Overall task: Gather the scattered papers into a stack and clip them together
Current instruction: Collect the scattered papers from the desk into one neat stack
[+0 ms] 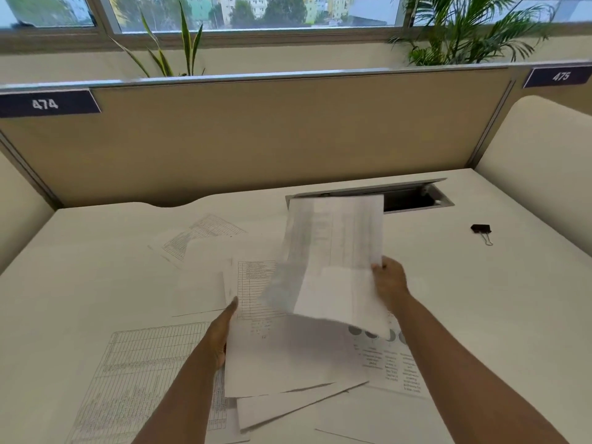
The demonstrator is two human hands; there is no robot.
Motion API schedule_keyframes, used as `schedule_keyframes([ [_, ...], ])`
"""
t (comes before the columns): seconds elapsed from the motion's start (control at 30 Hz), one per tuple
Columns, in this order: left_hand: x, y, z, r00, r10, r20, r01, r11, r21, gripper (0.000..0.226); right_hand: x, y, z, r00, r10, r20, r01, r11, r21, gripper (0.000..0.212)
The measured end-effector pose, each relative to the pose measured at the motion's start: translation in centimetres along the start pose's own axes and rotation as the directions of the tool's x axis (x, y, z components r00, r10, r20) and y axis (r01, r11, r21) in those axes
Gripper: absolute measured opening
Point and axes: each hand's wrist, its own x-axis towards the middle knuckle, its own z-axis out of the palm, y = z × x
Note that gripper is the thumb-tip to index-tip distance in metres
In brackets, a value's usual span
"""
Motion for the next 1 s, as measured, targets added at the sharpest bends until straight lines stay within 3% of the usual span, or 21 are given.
schedule_keyframes([
  [0.07,0.4,0.0,-0.2,1.0,0.005,0.01,-0.004,0.997,-0.077,0.065,-0.7,1.5,1.4,0.996,0.053,0.07,-0.053,0.999,0.005,0.022],
  [0.2,0.0,0.3,0.1,0.998,0.041,-0.043,-0.038,0.997,0.073,0.087,-2.6,2.5,3.7,0.972,0.054,0.227,-0.057,0.998,0.005,0.013],
  [0.33,-0.5,0.6,1.3,0.981,0.181,-0.068,-0.167,0.971,0.172,0.04,-3.4,2.1,5.1,0.948,0.013,0.319,-0.02,1.0,0.021,0.015],
  [0.43,-1.4,1.6,2.2,0.961,0.273,-0.041,-0.261,0.947,0.185,0.037,-3.8,1.2,4.8,0.932,0.032,0.361,-0.073,0.992,0.099,0.014],
  [0.57,-3.2,3.8,2.8,0.907,0.382,0.177,-0.411,0.895,0.174,0.047,-4.1,0.1,2.8,0.869,0.02,0.494,-0.162,0.955,0.246,0.067],
  [0.67,-4.3,4.9,3.2,0.852,0.43,0.298,-0.483,0.865,0.134,0.081,-4.7,-0.7,1.2,0.786,-0.062,0.615,-0.238,0.888,0.394,0.066],
  [0.73,-5.1,5.6,3.9,0.819,0.488,0.301,-0.536,0.838,0.1,0.082,-5.3,-1.8,0.1,0.841,-0.139,0.523,-0.146,0.872,0.467,0.062],
  [0.83,-6.1,6.2,5.2,0.785,0.566,0.252,-0.597,0.8,0.063,0.063,-6.2,-3.7,-1.1,0.938,-0.227,0.261,0.067,0.861,0.505,0.028],
  [0.9,-7.0,6.2,6.6,0.772,0.591,0.234,-0.619,0.783,0.062,0.05,-6.4,-4.2,-1.5,0.956,-0.253,0.149,0.141,0.84,0.523,0.015],
  [1.0,-8.5,6.1,8.9,0.755,0.636,0.163,-0.654,0.748,0.113,0.029,-7.0,-4.3,-2.3,0.948,-0.309,0.082,0.222,0.822,0.524,0.015],
])
